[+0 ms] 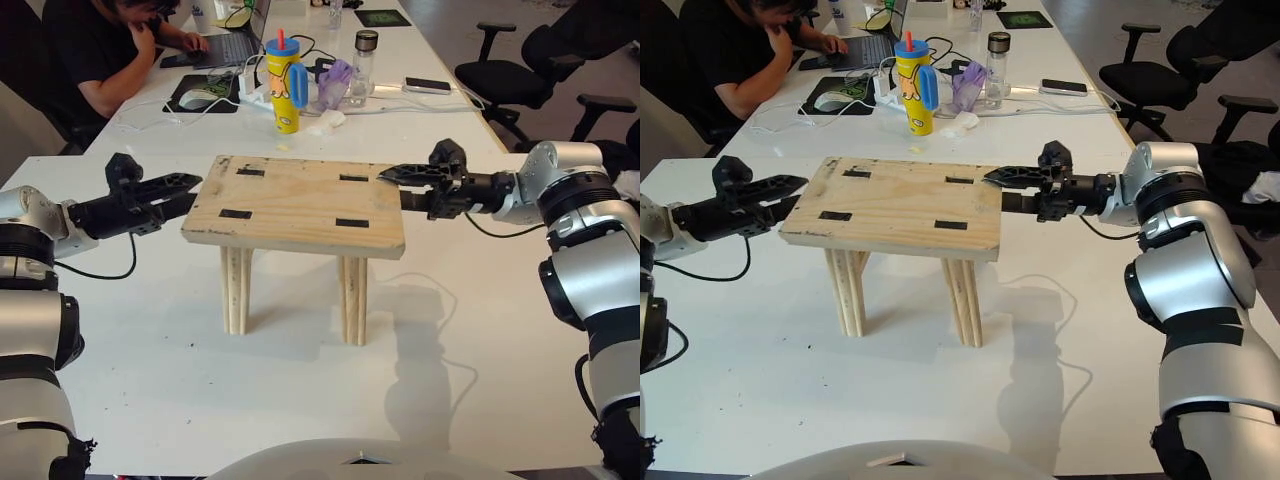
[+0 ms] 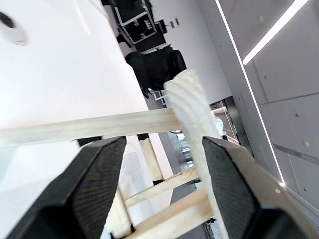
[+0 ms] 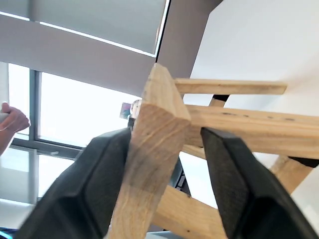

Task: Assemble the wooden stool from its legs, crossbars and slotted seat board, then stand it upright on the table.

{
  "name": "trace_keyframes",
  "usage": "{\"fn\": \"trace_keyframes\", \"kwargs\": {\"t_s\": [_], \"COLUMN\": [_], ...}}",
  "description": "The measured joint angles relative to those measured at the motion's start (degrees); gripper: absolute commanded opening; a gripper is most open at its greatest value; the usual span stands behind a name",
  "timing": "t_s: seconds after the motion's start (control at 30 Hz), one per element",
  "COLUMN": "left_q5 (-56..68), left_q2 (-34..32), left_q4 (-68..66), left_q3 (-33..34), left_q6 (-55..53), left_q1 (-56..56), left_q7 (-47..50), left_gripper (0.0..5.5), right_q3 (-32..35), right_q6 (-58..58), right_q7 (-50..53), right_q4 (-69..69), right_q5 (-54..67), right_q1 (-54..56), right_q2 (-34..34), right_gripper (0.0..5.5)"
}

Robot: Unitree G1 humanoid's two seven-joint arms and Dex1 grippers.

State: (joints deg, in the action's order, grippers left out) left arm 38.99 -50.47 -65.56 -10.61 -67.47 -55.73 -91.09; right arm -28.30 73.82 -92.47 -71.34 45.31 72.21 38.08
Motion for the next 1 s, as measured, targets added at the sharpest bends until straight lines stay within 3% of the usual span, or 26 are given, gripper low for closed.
{"fn": "trace_keyframes", "kwargs": {"t_s": [0.07, 0.2, 0.4, 0.47, 0.6, 0.73, 0.9, 1.0], "left_q5": [-1.2, 1.1, 10.2, 12.3, 14.2, 10.2, 4.1, -3.0], "left_q2": [-2.3, -6.8, -8.5, -7.9, -5.3, -4.7, -1.7, 0.9], "left_q4": [1.2, 9.1, 33.7, 41.0, 57.9, 76.2, 86.7, 92.5], "left_q3": [-0.1, 0.3, 5.8, 9.1, 13.7, 13.7, 10.2, 4.4], "left_q6": [1.5, 2.9, 1.7, 1.4, 2.4, 8.8, 15.6, 21.3], "left_q1": [1.8, 13.6, 39.7, 46.2, 56.3, 62.9, 62.5, 58.4], "left_q7": [-1.3, -1.4, -1.2, -0.2, 5.6, 12.6, 19.5, 24.1], "left_gripper": [3.75, 3.78, 3.78, 3.78, 3.31, 2.62, 1.9, 1.28], "right_q3": [3.2, 10.1, 28.1, 30.0, 21.8, 10.4, 8.1, 8.1], "right_q6": [-3.1, -6.4, 5.5, 4.5, -8.8, -24.6, -28.7, -30.4], "right_q7": [-0.1, -0.1, -0.1, -0.1, -0.1, 0.0, -0.1, 0.0], "right_q4": [-1.1, -1.5, -0.7, 2.8, 16.0, 29.9, 51.7, 66.3], "right_q5": [-3.0, -5.5, 0.9, 0.6, -5.0, -13.8, -11.3, -9.8], "right_q1": [-0.5, -3.3, -6.2, -9.3, -26.2, -44.1, -52.7, -54.4], "right_q2": [2.3, 5.8, 9.6, 11.2, 15.0, 20.5, 23.7, 22.7], "right_gripper": [2.54, 2.54, 2.54, 2.54, 2.05, 1.35, 0.59, 0.0]}}
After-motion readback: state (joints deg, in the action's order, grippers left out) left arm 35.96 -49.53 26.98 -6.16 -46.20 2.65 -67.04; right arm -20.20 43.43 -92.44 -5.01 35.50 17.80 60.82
